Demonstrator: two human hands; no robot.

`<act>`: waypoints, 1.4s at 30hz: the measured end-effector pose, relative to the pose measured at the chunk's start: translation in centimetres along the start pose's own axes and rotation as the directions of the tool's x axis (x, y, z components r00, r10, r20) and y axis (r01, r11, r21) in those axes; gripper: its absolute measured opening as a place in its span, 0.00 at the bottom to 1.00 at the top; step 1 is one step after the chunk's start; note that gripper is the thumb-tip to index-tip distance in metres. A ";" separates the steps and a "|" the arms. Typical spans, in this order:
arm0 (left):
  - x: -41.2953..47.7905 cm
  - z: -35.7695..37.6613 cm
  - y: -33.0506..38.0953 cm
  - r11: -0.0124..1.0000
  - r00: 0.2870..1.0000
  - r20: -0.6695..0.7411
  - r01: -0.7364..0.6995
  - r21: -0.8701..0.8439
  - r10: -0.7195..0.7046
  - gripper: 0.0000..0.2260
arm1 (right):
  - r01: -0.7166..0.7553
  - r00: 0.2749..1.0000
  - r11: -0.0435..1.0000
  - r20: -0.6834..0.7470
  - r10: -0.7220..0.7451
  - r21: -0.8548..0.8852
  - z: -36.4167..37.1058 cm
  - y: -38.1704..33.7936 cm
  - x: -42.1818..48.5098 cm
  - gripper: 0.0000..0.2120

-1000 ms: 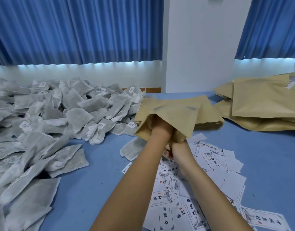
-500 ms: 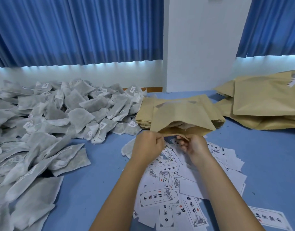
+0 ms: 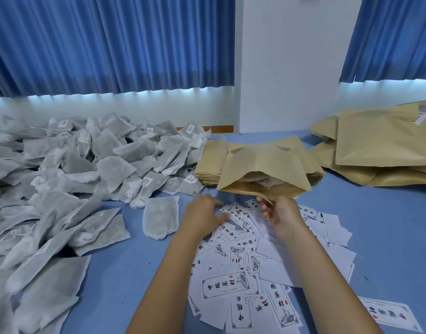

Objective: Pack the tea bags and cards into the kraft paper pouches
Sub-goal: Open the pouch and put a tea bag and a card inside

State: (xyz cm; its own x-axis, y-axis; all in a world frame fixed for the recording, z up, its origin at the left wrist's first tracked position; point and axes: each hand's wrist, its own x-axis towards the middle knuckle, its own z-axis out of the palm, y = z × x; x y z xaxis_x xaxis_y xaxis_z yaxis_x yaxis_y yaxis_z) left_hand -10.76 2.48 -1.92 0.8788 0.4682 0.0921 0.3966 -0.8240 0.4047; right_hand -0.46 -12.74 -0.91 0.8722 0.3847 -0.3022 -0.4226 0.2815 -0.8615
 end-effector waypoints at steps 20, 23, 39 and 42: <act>-1.3 -3.1 -0.4 0.803 0.994 0.101 0.096 -0.588 -0.044 0.03 | -0.001 1.000 0.999 -0.025 0.000 -0.040 0.2 0.2 -0.3 0.14; -1.8 -3.8 0.8 0.379 0.945 0.310 0.252 -0.890 0.099 0.06 | -0.011 0.998 0.998 -0.058 0.008 -0.064 0.3 0.2 -0.4 0.14; -3.0 -0.5 6.0 0.995 0.738 -0.668 -0.076 0.062 0.098 0.09 | 0.141 0.972 0.964 0.214 -0.093 -0.225 2.1 1.7 -2.6 0.13; -2.6 -0.5 5.9 0.948 0.746 -0.585 -0.236 0.214 0.318 0.06 | 0.146 0.965 0.958 0.250 -0.082 -0.246 1.9 1.5 -2.7 0.14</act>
State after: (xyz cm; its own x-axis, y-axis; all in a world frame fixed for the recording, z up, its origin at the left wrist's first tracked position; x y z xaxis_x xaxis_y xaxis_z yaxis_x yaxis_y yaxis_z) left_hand -10.87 -3.48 0.72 0.6268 0.2738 0.7295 0.2251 -0.9599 0.1669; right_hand -3.95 -11.66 -0.61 0.8145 0.5679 -0.1184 -0.2176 0.1099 -0.9698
